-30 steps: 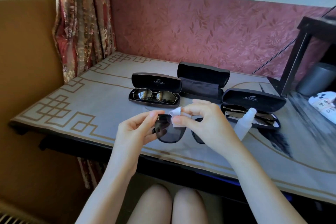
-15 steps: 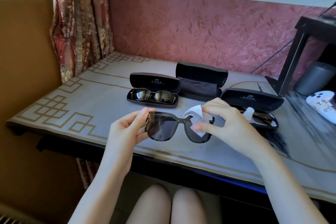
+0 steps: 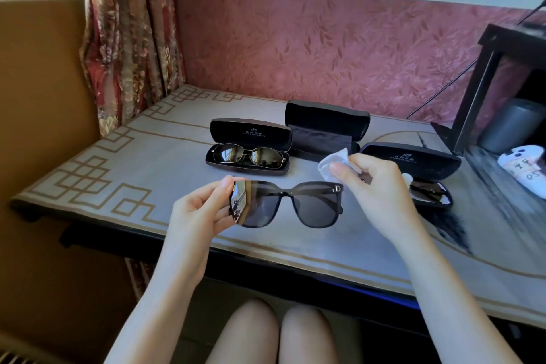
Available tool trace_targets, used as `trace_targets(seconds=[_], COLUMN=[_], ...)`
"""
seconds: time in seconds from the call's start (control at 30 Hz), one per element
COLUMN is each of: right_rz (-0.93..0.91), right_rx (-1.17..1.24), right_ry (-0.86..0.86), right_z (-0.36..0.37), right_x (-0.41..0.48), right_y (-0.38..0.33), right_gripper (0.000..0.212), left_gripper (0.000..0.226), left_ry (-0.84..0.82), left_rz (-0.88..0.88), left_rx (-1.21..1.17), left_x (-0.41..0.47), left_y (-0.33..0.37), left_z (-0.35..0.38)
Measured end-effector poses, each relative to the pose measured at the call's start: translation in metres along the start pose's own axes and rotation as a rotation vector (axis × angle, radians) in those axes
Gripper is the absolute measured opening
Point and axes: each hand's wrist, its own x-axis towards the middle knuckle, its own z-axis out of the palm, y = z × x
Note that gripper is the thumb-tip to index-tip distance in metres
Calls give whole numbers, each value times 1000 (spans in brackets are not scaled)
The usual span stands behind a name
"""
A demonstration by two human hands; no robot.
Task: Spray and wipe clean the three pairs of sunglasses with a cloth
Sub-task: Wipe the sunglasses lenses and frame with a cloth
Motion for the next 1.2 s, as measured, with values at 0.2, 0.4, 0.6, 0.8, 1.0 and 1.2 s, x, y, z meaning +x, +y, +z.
trace_targets(seconds=[0.2, 0.4, 0.6, 0.8, 1.0, 1.2], right_rz=[66, -68, -235, -232, -193, -153], right_rx=[-125, -39, 70, -27, -206, -184], right_ry=[-82, -44, -256, -294, -255, -172], right_z=[-6, 0, 8, 12, 1, -22], right_x=[-9, -11, -12, -2, 21, 68], right_y=[-6, -21, -25, -27, -30, -32], right_gripper=[30, 27, 30, 15, 15, 13], left_gripper=[25, 26, 24, 27, 25, 27], left_ry=[32, 23, -3, -50, -126, -110], left_rz=[11, 8, 11, 24, 46, 74], left_rx=[-3, 2, 33, 46, 16, 111], left_x=[6, 10, 15, 22, 38, 57], left_y=[0, -2, -5, -5, 0, -13], left_z=[-13, -16, -7, 7, 28, 40])
